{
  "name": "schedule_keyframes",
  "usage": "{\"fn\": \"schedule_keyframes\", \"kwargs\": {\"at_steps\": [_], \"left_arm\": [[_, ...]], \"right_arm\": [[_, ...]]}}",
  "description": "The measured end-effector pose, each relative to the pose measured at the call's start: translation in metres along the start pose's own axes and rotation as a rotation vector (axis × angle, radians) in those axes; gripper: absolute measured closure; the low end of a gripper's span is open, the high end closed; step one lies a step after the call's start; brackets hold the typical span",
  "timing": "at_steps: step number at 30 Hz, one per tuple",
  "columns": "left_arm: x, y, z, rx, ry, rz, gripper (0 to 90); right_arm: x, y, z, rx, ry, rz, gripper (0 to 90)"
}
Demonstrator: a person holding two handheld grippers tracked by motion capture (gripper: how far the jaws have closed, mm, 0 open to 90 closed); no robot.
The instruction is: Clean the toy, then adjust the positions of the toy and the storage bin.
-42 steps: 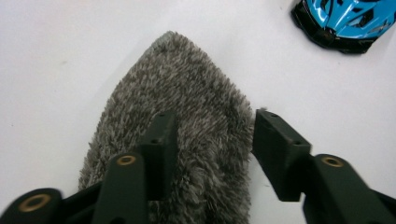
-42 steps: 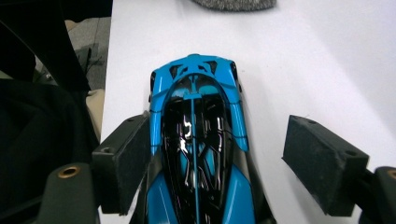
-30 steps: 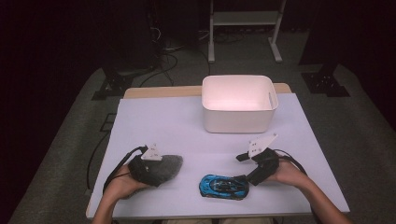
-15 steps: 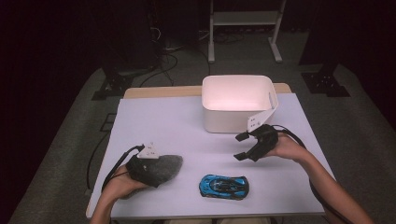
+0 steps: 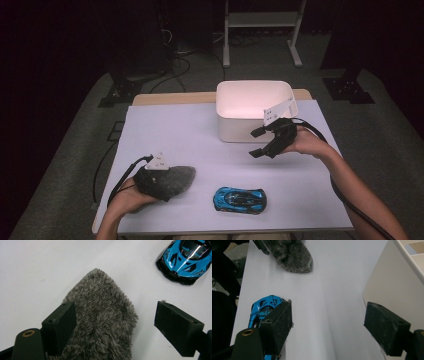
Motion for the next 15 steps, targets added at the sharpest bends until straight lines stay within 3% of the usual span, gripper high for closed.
{"fn": "schedule_keyframes", "kwargs": {"at_steps": [4, 15], "left_arm": [[0.003, -0.001, 0.001, -0.011, -0.003, -0.019, 16.3], [0.001, -0.001, 0.002, -0.01, -0.01, -0.012, 15.3]], "right_arm": [[0.0, 0.001, -0.001, -0.011, -0.005, 0.005, 21.3], [0.002, 0.013, 0.008, -0.01, -0.028, 0.03, 21.9]]}}
Point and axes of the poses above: each handheld gripper's, and its own axes: z roughly backward along the jaws, y roughly out of its top, x roughly to its right, the point moved 4 cm from there along -z, roughly forward along the jaws, and after that the axes turned 11 degrees about y, right-handed, at the moved point
